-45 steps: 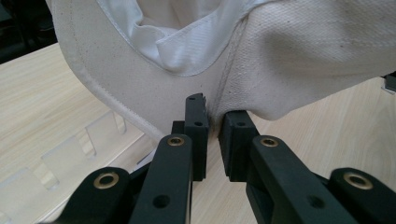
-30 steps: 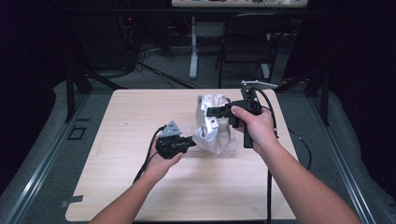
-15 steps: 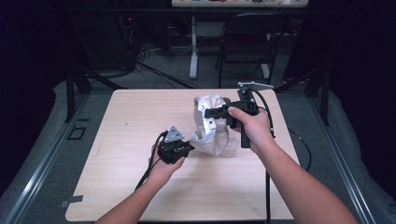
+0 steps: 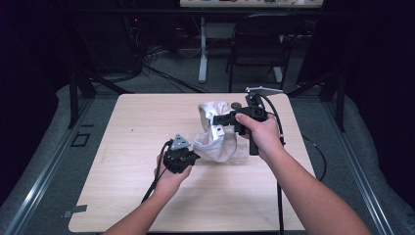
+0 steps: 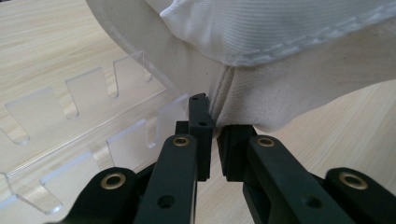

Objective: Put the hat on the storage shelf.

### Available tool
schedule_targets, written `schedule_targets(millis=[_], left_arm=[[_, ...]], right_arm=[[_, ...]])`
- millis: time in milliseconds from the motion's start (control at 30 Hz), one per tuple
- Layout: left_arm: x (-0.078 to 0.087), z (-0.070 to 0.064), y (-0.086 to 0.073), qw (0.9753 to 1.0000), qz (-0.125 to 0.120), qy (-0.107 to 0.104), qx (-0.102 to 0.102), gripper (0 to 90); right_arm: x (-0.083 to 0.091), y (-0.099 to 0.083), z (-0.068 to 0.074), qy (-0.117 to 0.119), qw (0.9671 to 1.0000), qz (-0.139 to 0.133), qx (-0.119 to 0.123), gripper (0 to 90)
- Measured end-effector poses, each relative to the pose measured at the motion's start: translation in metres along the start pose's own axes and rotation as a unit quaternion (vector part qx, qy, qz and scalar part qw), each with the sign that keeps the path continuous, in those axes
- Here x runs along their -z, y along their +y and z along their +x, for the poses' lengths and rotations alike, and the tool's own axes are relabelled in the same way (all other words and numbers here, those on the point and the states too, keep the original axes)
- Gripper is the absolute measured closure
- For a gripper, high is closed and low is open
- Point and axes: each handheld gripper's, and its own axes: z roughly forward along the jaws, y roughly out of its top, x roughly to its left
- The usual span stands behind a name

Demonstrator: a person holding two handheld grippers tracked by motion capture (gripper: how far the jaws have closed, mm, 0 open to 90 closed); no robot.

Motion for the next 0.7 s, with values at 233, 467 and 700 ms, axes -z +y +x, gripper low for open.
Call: schedule_targets(millis=[233,467,700], left_arm=[[-0.0070,0.0014,-0.0023,0.9997,0.025,-0.003,0.002,85.6],[-0.0069,-0.0004,-0.0038,0.9998,0.020,0.000,-0.005,84.7],[-0.0052,0.0018,-0.0073,0.9999,0.007,-0.011,0.008,79.8]], right_arm=[[-0.0002,-0.0016,-0.0039,-0.014,0.9999,0.002,0.002,81.9],[-0.0021,-0.0022,-0.0056,-0.014,0.9999,0.002,0.001,81.8],[-0.0017,-0.0020,-0.0059,-0.014,0.9999,-0.002,0.003,81.7]])
